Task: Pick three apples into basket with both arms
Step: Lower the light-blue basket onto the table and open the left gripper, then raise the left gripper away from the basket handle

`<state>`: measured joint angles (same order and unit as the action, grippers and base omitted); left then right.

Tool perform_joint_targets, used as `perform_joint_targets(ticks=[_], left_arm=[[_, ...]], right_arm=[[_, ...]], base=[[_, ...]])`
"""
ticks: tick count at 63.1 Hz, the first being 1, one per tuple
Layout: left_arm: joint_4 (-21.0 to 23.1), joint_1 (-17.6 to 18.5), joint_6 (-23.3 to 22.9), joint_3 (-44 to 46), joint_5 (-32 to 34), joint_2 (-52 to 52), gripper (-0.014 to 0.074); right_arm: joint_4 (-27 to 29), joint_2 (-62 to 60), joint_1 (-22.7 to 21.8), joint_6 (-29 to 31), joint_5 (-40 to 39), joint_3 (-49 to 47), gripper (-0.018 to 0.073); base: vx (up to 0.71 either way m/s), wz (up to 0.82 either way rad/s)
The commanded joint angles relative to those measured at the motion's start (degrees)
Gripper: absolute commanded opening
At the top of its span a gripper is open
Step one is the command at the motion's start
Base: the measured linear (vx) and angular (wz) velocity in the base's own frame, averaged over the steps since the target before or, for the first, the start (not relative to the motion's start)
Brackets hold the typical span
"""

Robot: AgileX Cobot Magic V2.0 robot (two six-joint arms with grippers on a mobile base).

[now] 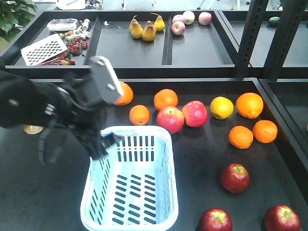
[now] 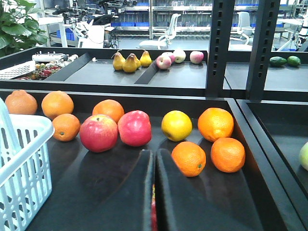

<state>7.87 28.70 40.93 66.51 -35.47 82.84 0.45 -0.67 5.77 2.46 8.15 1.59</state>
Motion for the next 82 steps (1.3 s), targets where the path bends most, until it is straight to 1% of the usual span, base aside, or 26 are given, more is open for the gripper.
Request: perform_joint_targets(ticks=[1,4,8,16,27,33,35,42,46,52,67,74,78,82], left_arm=[[5.24,-3.47,-3.76,1.39,0.99,-4.35,0.0664],[8.00,-5.89,-5.20,1.39,0.84,-5.81,0.0659],[9.94,-8.35,-6.97,1.39,0.09,-8.03,0.0657],[8.90,-11.95,-12.71,-0.02,-0.01,-12.44,0.0638],[8.61,-17.50,-23.38,-7.00,0.94,-19.17,0.0609],[6.13,-19.47,-29.36,-11.92,1.46,-23.29,0.0597],[5.06,-19.82,-30.71,-13.19,1.46,-24.68,0.0593],[-0.21,-20.41,-36.08,-18.25,1.41,-29.61,0.0588],[-1.87,-20.41,-38.35,-20.64,1.41,-32.37,0.0588],[-2.84,-20.41,-39.82,-22.79,1.30,-35.58,0.0588],[-2.84,-20.41,-39.77,-23.30,1.49,-40.22,0.0588],[-2.84,-20.41,-39.77,-23.30,1.07,-40.51,0.0588],[-2.78,-20.41,-39.77,-23.30,1.00,-40.51,0.0588],[-2.78,-20.41,-39.77,-23.30,1.00,-40.51,0.0588]], right_arm=[[-0.45,-0.77,0.04,0.59,-4.40,0.83,-0.0008],[-0.45,-0.77,0.04,0.59,-4.40,0.83,-0.0008],[-0.45,-0.77,0.04,0.59,-4.40,0.83,-0.0008],[-0.45,-0.77,0.04,0.59,-4.40,0.83,-0.0008],[-0.45,-0.77,0.04,0.59,-4.40,0.83,-0.0008],[-0.45,-0.77,0.04,0.59,-4.40,0.83,-0.0008],[-0.45,-0.77,0.04,0.59,-4.40,0.83,-0.0008],[-0.45,-0.77,0.04,0.59,-4.40,0.83,-0.0008],[-0.45,-0.77,0.04,0.59,-4.44,0.83,-0.0008],[-0.45,-0.77,0.04,0.59,-4.39,0.83,-0.0008],[-0.45,-0.77,0.04,0.59,-4.39,0.83,-0.0008],[-0.45,-0.77,0.04,0.53,-7.32,0.71,-0.0008],[0.88,-0.77,0.04,-0.34,-8.15,0.71,-0.0008],[2.83,-0.77,0.04,-2.46,-8.92,0.71,-0.0008]], base=[[0.00,0.00],[0.00,0.00],[0.00,0.00],[0.00,0.00],[0.00,0.00],[0.00,0.00],[0.00,0.00],[0.00,0.00],[0.00,0.00],[0.00,0.00],[0.00,0.00],[0.00,0.00],[0.00,0.00],[0.00,0.00]])
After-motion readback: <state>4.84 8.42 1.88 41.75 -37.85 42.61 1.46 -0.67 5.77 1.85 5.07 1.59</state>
